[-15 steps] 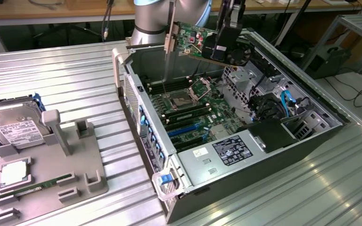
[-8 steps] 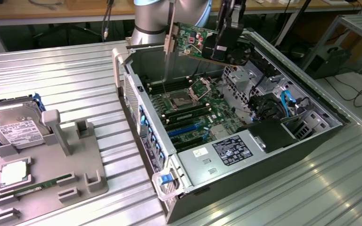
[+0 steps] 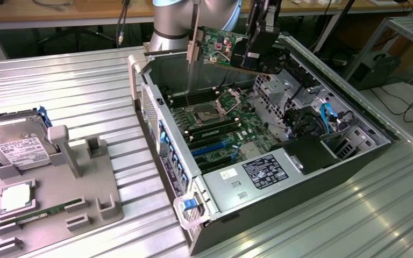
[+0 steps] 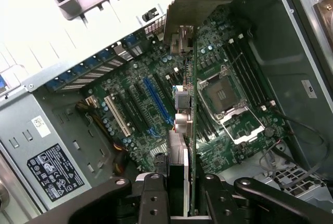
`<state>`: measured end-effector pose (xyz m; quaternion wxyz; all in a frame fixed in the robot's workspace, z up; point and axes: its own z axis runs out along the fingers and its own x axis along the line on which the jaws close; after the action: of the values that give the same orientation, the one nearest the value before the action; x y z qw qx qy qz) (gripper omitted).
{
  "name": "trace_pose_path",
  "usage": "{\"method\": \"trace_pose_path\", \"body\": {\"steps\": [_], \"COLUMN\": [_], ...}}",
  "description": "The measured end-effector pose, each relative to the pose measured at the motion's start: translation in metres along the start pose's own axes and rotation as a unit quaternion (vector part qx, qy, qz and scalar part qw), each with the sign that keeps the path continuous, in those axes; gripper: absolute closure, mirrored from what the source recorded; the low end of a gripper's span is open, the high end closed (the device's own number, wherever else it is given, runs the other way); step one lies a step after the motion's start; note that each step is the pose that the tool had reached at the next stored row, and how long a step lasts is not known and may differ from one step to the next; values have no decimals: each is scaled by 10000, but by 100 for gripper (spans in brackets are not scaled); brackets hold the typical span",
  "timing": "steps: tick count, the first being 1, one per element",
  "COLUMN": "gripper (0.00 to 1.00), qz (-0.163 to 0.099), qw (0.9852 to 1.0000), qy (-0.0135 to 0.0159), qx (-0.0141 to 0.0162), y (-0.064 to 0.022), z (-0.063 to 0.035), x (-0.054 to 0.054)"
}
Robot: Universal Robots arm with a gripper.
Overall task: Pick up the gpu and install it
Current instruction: 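Insert the gpu into the slot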
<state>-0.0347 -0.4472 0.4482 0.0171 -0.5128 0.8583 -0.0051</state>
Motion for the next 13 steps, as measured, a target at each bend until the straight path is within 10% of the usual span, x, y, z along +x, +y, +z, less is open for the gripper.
{"method": "trace_pose_path", "body": {"steps": [13], "gripper": [72], "qz": [-355], "qw": [9994], "qy": [-9], "qx": [-9], "y": [0], "z": [0], "x": [0]}}
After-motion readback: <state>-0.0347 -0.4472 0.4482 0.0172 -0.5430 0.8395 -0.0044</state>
